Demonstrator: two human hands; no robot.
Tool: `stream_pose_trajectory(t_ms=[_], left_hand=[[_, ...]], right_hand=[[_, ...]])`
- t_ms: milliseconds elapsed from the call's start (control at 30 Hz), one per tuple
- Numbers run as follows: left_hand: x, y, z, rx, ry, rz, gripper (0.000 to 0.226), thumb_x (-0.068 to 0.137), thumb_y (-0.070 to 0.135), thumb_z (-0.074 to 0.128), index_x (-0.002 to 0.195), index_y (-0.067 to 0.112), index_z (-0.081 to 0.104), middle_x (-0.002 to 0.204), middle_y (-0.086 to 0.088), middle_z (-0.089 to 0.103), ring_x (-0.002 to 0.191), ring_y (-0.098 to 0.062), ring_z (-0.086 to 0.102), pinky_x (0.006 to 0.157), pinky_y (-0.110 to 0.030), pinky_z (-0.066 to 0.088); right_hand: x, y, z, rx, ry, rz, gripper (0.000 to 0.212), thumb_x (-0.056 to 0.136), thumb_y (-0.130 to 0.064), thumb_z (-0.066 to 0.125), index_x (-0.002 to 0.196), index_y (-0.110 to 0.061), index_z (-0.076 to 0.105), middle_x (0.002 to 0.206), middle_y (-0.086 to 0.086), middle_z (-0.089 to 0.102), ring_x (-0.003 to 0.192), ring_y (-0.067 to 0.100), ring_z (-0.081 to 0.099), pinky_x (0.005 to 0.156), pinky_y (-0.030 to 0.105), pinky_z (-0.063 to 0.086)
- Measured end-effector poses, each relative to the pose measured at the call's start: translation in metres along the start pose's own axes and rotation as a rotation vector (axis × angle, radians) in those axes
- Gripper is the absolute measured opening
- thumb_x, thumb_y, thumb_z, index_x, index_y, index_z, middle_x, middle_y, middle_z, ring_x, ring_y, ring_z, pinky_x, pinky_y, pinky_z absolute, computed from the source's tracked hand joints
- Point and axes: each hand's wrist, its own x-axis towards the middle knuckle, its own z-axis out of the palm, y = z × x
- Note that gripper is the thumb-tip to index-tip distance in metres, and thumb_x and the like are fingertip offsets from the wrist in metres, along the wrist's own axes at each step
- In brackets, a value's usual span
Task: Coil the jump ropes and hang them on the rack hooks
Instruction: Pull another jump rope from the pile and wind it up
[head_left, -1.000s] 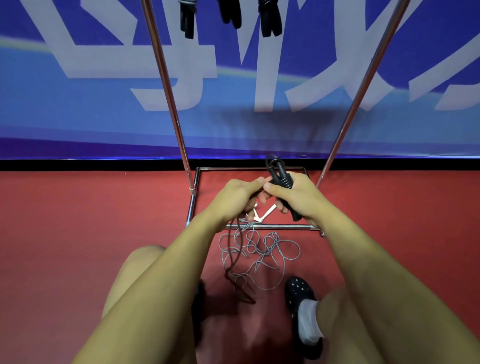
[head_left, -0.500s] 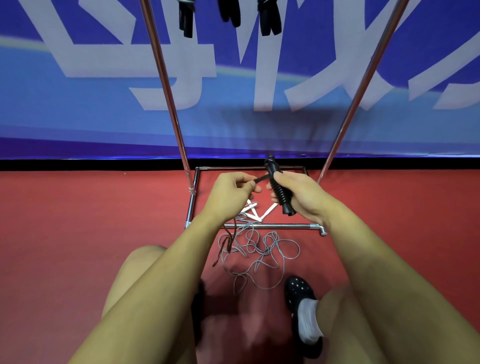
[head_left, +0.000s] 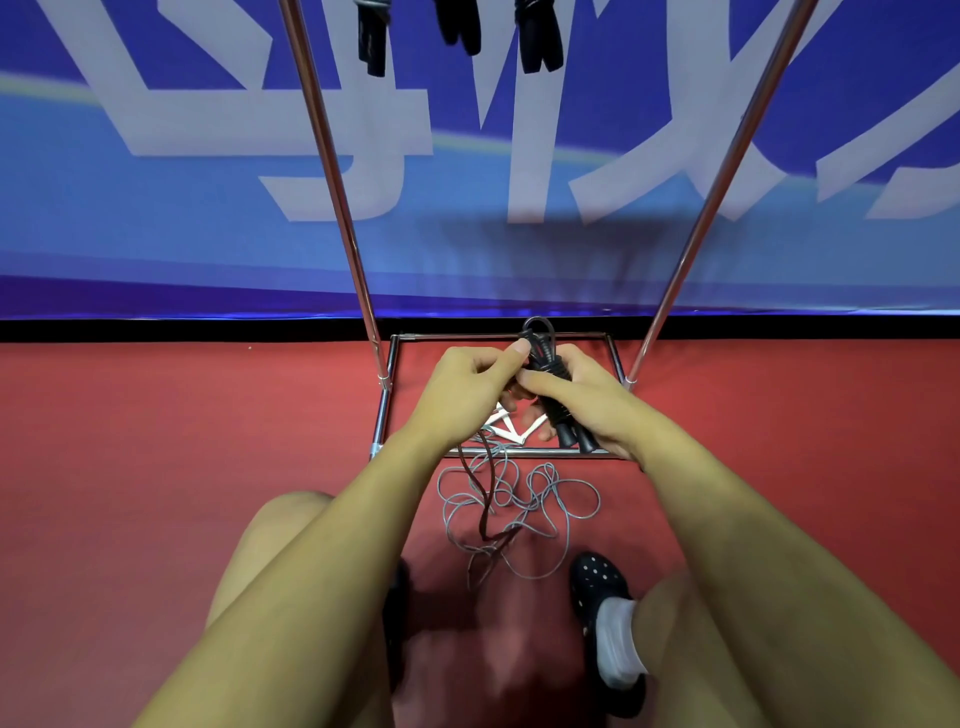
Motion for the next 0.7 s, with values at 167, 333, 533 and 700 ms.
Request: stream_pose_trajectory(t_ms=[167, 333, 533, 700], left_hand=[[-0.001, 0.0005, -0.0015, -0.013, -0.032, 0.008, 0.05, 0.106, 0.04, 0.05, 0.07, 0.012, 0.072, 0.07, -0.005, 0.074, 0.062, -0.015, 0.064, 0.062, -0.021, 0.044], [-0.0004, 0.0039, -0.001, -0.056, -0.038, -0.02, 0.051, 0.106, 0.038, 0.051, 0.084, -0.002, 0.075, 0.081, -0.019, 0.076, 0.06, -0.02, 0.062, 0.059, -0.025, 0.05], [0.0022, 0.0011, -0.0038, -0.123, -0.007, -0.149, 0.057, 0.103, 0.041, 0.056, 0.093, -0.014, 0.066, 0.082, -0.017, 0.073, 0.051, -0.023, 0.061, 0.048, -0.024, 0.051], [-0.0007, 0.0017, -0.0036, -0.091, -0.206, -0.26, 0.046, 0.106, 0.04, 0.05, 0.087, 0.002, 0.067, 0.058, -0.009, 0.065, 0.04, -0.017, 0.05, 0.042, -0.023, 0.04]], right_hand=[[-0.0038, -0.0033, -0.0047, -0.047, -0.063, -0.102, 0.033, 0.098, -0.023, 0.068, 0.129, -0.026, 0.056, 0.094, 0.02, 0.074, 0.053, 0.028, 0.066, 0.045, 0.028, 0.053], [-0.0036, -0.003, -0.008, -0.117, -0.03, -0.117, 0.022, 0.098, -0.03, 0.069, 0.115, -0.018, 0.063, 0.085, 0.022, 0.07, 0.055, 0.023, 0.051, 0.044, 0.025, 0.038], [-0.0029, -0.0052, -0.0025, -0.109, 0.001, -0.09, 0.037, 0.103, -0.051, 0.05, 0.101, -0.015, 0.056, 0.07, 0.013, 0.061, 0.046, 0.02, 0.048, 0.041, 0.023, 0.035], [0.0012, -0.007, -0.0074, -0.007, 0.097, -0.102, 0.047, 0.105, -0.049, 0.047, 0.11, -0.003, 0.056, 0.066, 0.008, 0.057, 0.047, 0.018, 0.044, 0.044, 0.024, 0.034]])
